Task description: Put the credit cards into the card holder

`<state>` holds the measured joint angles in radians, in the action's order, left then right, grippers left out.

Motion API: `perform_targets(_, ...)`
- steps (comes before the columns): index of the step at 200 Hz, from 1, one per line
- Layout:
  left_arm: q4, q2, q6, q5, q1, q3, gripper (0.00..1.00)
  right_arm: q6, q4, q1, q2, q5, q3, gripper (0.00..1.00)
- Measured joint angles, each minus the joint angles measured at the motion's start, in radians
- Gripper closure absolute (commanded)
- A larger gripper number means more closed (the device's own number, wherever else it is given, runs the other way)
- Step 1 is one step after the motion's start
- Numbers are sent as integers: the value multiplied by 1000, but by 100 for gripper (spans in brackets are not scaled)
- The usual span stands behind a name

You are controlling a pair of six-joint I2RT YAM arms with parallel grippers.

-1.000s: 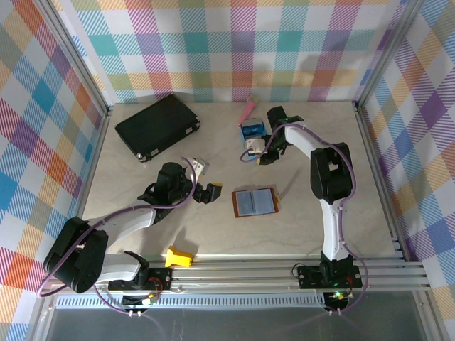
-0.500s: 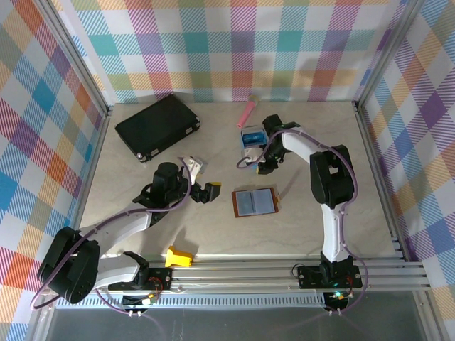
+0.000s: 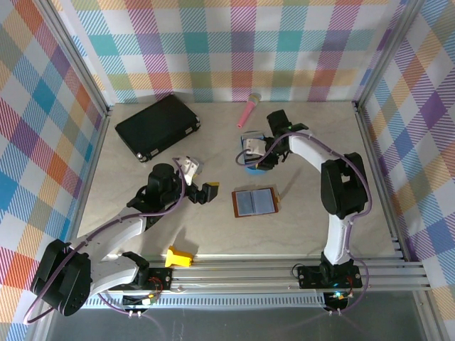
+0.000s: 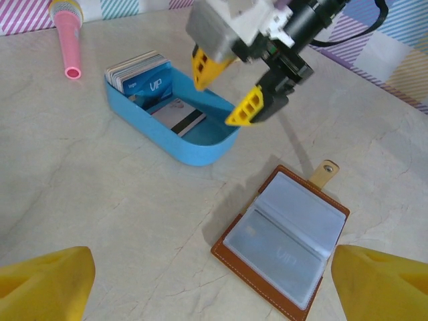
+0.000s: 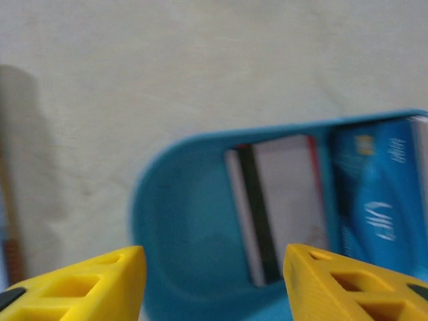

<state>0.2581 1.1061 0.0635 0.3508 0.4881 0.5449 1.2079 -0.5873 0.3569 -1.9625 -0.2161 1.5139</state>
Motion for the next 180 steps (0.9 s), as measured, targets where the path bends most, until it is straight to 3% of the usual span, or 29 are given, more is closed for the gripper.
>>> perform_targets(74, 80, 79, -13, 15, 0, -19, 8, 32, 206, -28, -137, 58, 112, 31)
perform_targets(180, 137, 136, 75, 28, 0, -21, 4, 117, 313, -8, -240, 152, 171, 30)
